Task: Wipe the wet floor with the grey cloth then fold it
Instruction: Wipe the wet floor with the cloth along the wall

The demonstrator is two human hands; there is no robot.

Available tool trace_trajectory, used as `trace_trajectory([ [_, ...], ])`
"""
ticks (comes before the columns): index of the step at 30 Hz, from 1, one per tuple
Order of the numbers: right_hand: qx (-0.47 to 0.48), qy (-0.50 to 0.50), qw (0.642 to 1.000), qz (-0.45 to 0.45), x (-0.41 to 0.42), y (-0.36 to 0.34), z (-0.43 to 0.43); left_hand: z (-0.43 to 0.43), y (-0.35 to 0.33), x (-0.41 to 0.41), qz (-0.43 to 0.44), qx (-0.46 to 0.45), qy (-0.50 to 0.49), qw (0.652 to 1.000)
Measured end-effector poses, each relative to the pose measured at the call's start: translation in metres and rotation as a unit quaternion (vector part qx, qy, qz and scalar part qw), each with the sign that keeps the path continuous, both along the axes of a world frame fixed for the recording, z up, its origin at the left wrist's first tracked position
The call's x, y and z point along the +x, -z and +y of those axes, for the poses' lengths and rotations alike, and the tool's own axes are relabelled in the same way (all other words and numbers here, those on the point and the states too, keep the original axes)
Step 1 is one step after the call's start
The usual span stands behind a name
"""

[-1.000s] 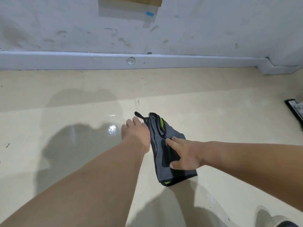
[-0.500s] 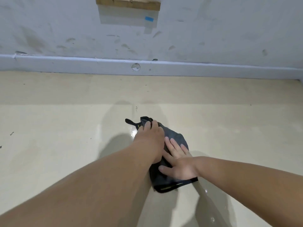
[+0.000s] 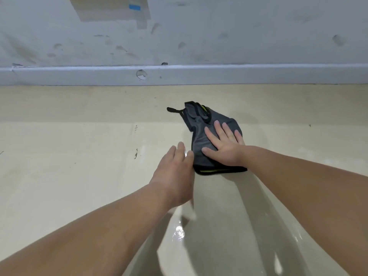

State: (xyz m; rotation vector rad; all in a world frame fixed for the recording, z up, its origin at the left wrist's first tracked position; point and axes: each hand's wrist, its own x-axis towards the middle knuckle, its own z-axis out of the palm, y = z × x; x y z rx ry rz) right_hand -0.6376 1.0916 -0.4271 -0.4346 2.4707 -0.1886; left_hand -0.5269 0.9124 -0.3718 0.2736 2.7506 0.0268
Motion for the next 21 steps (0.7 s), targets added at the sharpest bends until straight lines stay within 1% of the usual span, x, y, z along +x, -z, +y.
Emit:
trace_trajectory([
  [2,-0.004,0.025,0.999,0.019,-0.002,0.002,0.025,0.023,0.001,-0.009,-0.022,0.015,-0.011,1.000],
  [6,-0.004,0.123,0.991,0.051,0.004,0.004,0.081,0.054,-0.009,-0.020,-0.045,0.055,-0.013,0.997],
  [10,0.016,0.182,0.979,0.088,0.053,0.008,0.105,0.075,-0.005,-0.019,-0.067,0.059,-0.009,0.996],
  [12,0.011,0.185,0.977,0.107,0.090,0.012,0.099,0.083,0.000,-0.017,-0.066,0.055,0.007,0.996],
  [14,-0.002,0.154,0.982,0.114,0.134,0.015,0.092,0.094,0.002,-0.014,-0.057,0.058,0.027,0.996],
  [17,-0.028,0.070,0.989,0.131,0.188,0.016,0.095,0.104,0.007,-0.009,-0.066,0.042,0.047,0.996],
  [19,-0.030,0.002,0.993,0.112,0.196,0.013,0.111,0.109,0.009,-0.006,-0.059,0.035,0.066,0.995],
  [21,-0.040,-0.033,0.996,0.068,0.183,0.007,0.127,0.114,0.009,-0.004,-0.067,0.039,0.076,0.994],
])
